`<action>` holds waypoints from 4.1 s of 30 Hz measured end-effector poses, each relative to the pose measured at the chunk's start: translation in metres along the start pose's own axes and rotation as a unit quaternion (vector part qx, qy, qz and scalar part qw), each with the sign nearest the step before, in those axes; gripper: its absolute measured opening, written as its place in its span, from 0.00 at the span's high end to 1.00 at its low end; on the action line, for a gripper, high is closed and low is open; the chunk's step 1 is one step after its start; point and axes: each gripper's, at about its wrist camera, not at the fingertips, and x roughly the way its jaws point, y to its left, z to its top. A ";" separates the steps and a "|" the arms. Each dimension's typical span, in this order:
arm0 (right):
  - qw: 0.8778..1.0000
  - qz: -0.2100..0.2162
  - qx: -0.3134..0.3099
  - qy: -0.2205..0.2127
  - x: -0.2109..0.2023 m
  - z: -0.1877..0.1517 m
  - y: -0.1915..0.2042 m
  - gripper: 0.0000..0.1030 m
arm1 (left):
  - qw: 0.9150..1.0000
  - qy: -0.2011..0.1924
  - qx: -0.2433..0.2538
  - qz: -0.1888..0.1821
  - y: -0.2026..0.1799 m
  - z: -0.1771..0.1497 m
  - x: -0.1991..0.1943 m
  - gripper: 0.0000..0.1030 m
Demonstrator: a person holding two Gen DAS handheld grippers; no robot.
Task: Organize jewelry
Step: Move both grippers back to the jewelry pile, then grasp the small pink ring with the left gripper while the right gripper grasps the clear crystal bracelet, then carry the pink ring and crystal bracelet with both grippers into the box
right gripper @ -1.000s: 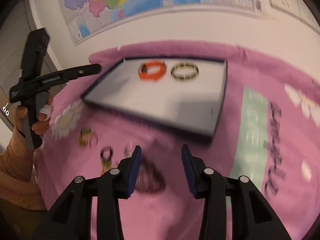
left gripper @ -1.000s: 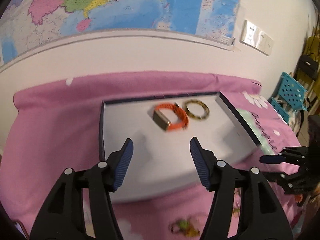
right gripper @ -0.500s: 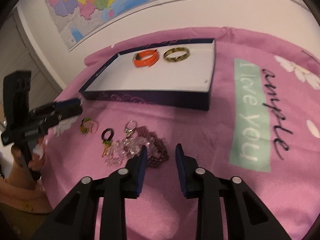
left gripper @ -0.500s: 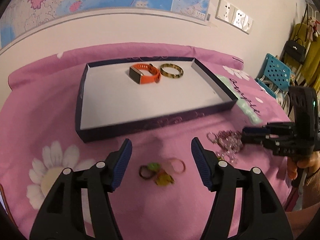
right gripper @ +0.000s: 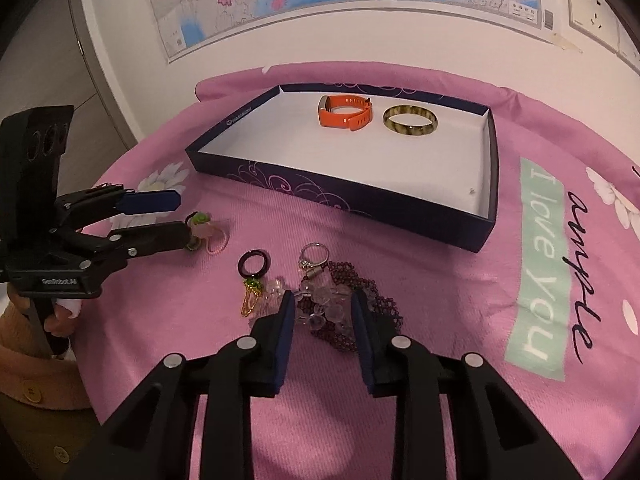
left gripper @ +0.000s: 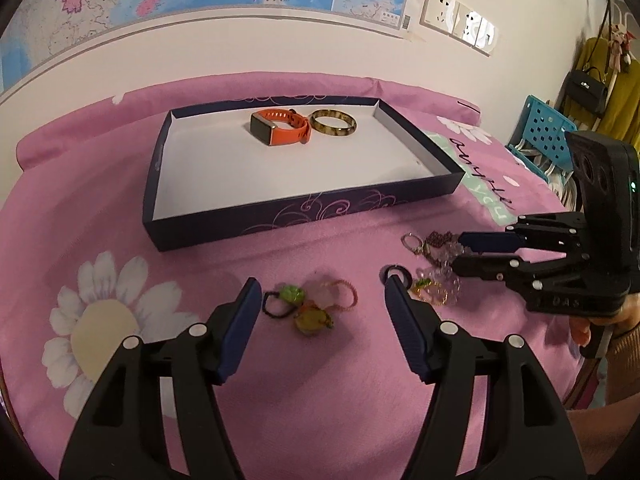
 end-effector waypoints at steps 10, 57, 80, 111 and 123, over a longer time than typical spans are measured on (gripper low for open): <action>0.999 0.023 0.017 -0.019 -0.012 0.001 -0.003 0.93 | 1.000 0.012 -0.012 0.002 0.007 -0.010 0.000 0.38; 0.992 0.070 0.064 -0.084 -0.047 0.018 -0.007 0.93 | 0.998 0.030 0.062 -0.006 -0.009 0.007 0.022 0.77; 0.991 0.071 0.052 -0.098 -0.049 0.032 -0.005 0.93 | 0.999 0.020 0.029 -0.013 -0.002 0.009 0.013 0.87; 0.991 0.052 0.029 -0.120 -0.040 0.100 -0.020 0.93 | 0.999 -0.034 0.024 0.002 0.008 0.066 0.006 0.87; 0.992 0.044 0.041 -0.110 -0.014 0.124 -0.036 0.93 | 0.999 -0.033 0.017 0.014 0.015 0.083 0.023 0.87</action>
